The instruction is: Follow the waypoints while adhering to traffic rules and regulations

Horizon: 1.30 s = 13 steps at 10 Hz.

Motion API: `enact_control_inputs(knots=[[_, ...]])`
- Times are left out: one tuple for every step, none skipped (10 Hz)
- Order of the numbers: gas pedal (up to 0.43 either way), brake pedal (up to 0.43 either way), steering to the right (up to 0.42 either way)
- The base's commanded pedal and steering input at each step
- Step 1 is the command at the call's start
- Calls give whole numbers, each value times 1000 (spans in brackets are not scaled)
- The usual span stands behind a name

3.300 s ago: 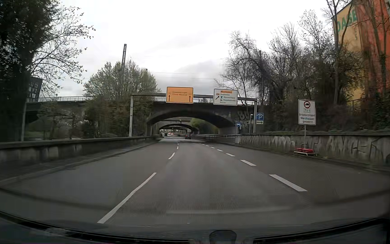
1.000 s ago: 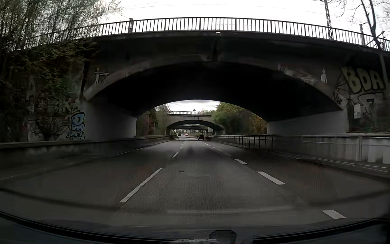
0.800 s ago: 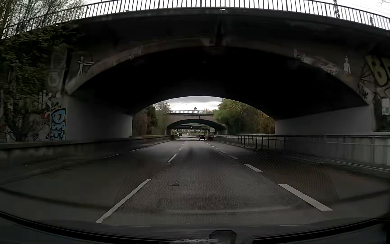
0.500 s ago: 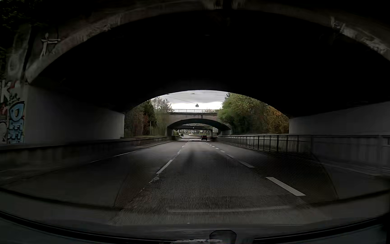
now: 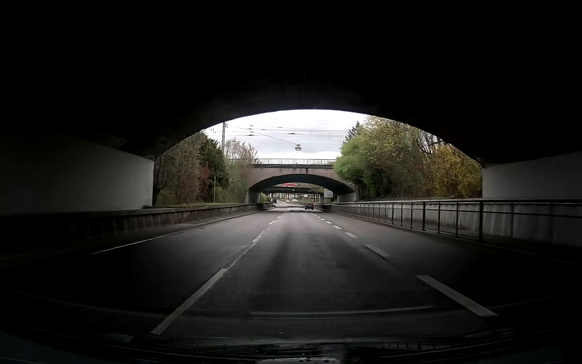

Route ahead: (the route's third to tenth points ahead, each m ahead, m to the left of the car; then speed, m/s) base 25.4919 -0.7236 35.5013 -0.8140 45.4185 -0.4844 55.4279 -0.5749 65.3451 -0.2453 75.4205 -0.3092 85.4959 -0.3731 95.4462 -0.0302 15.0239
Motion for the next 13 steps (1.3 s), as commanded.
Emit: enact_control_inputs(knots=[[110, 0, -4], [110, 0, -3], [110, 0, -2], [110, 0, -1], [110, 0, -1], [110, 0, -1], [110, 0, -1], [110, 0, -1], [110, 0, -1], [110, 0, -1], [110, 0, -1], [110, 0, -1], [110, 0, -1]])
